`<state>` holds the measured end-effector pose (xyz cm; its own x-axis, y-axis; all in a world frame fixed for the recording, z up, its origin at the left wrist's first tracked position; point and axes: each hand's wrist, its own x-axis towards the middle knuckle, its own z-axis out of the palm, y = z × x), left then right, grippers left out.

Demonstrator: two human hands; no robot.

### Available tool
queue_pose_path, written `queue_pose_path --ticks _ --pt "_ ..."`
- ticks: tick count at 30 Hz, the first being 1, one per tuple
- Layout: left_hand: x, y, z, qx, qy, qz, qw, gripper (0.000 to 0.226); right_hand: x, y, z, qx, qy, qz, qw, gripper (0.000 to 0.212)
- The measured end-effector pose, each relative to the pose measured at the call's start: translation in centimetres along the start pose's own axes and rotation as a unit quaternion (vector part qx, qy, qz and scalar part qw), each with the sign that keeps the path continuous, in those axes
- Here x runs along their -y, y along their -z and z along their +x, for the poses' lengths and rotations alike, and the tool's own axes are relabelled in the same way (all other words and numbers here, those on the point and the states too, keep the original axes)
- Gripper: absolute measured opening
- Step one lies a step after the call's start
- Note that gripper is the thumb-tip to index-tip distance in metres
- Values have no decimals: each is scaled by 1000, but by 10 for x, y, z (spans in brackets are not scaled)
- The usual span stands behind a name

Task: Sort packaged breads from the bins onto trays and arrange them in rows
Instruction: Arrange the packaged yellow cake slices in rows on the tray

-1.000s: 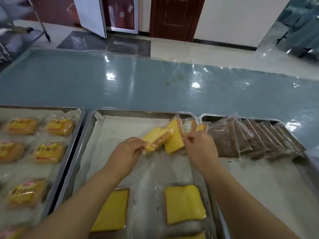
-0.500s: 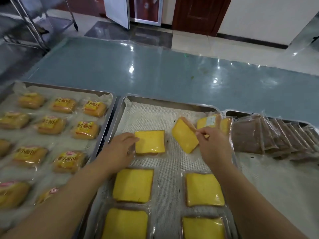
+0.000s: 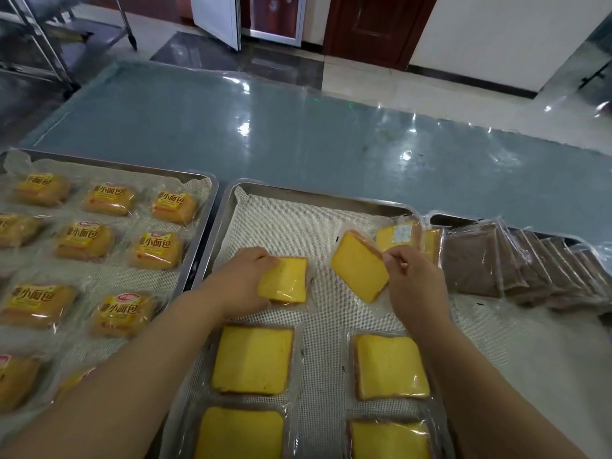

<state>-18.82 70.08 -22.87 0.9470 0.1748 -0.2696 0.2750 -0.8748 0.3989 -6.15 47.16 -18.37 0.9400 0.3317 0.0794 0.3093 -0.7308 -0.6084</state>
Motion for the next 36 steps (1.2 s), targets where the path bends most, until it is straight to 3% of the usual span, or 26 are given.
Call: queue_pose_path --ticks 12,16,20,23,26,30,32,36 --pt "7 6 -19 48 17 15 999 79 11 -5 2 10 15 15 1000 16" --pt "-7 12 -12 -37 21 -86 995 73 22 -3 13 43 35 55 997 11" --pt "-26 24 5 -96 25 -216 971 69 32 -3 28 117 43 100 987 12" --pt "-35 31 18 -112 34 -289 950 42 35 -6 36 143 35 164 975 16" --pt "-30 34 30 -178 73 -329 924 19 29 -11 43 110 3 187 976 24" --pt "-12 40 42 -246 154 -316 903 25 15 -19 45 97 -33 150 983 41" --pt "-1 39 49 -240 190 -303 902 27 8 -27 44 115 -31 131 984 42" --pt "16 27 61 -157 196 -110 962 62 0 -42 39 155 -23 82 984 45"
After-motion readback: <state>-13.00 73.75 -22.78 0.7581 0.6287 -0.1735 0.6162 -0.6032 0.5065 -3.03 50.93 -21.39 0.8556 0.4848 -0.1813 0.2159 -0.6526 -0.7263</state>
